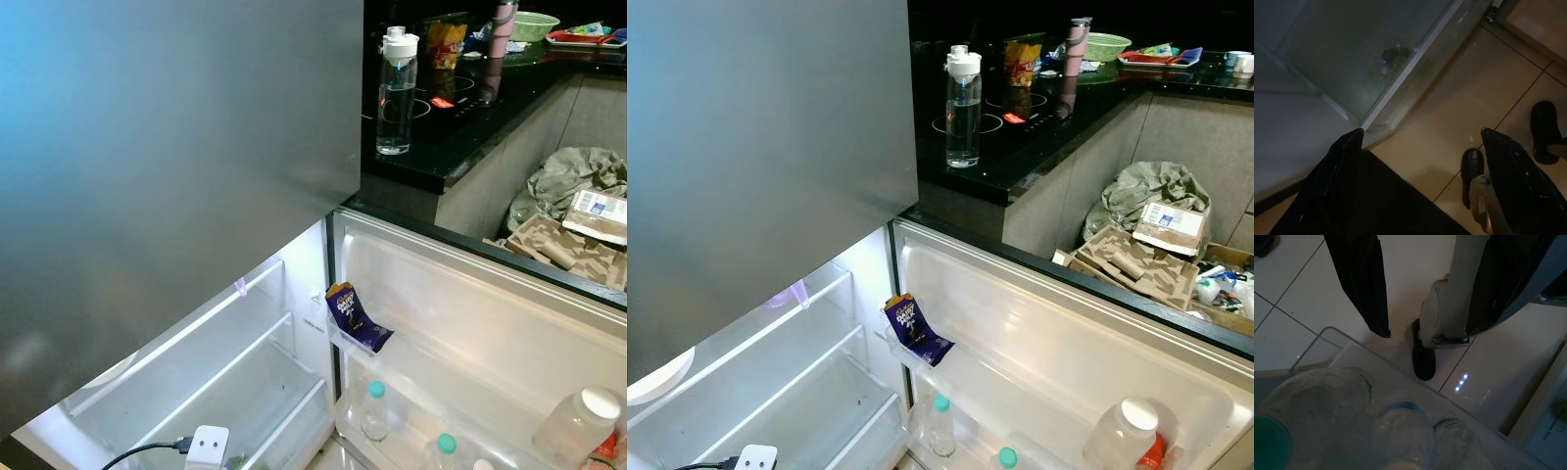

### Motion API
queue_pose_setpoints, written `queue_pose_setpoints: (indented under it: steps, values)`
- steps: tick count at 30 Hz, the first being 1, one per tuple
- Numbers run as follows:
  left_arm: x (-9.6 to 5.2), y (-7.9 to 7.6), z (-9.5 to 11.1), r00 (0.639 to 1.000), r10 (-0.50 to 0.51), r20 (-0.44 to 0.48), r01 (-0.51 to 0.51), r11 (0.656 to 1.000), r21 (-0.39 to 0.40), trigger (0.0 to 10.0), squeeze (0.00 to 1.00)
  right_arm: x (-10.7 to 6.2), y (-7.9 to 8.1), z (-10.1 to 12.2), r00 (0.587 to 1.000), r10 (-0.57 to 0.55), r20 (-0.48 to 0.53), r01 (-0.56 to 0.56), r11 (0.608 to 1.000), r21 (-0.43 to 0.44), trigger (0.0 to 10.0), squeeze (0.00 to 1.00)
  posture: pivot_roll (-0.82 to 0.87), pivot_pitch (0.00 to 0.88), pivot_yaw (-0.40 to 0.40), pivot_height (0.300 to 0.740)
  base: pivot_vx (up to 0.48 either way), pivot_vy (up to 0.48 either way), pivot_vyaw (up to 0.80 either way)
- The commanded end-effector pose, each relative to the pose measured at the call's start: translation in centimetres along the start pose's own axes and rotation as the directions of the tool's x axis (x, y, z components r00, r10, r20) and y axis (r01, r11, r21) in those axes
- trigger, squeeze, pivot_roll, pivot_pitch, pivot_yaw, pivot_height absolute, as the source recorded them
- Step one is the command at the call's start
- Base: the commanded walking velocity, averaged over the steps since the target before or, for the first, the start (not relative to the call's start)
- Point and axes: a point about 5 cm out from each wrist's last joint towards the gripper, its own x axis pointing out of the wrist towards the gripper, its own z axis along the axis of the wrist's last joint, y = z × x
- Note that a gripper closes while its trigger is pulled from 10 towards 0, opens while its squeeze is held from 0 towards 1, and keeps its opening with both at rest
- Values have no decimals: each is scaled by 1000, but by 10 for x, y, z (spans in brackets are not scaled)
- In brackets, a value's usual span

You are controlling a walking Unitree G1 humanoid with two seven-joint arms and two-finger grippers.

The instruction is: Restocking fridge

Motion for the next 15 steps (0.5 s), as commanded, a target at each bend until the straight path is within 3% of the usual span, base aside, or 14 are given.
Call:
queue_pose_setpoints:
  steps: [1,3,15]
  values:
    - [-2,2,-9,999,0,-37,0,1000,8,10000,0,-1,1,-7,1000,-3,-26,3,1000,13,10000,0,-88,142,49,721,-292,0,0]
    - [-2,2,-10,999,0,-37,0,1000,8,10000,0,-1,1,-7,1000,-3,-27,3,1000,13,10000,0,-88,143,48,721,-292,0,0]
    - [-2,2,-11,999,7,-45,-6,1000,14,10000,0,-2,1,-8,1000,-2,-29,3,1000,12,10000,0,-89,143,49,721,0,0,0]
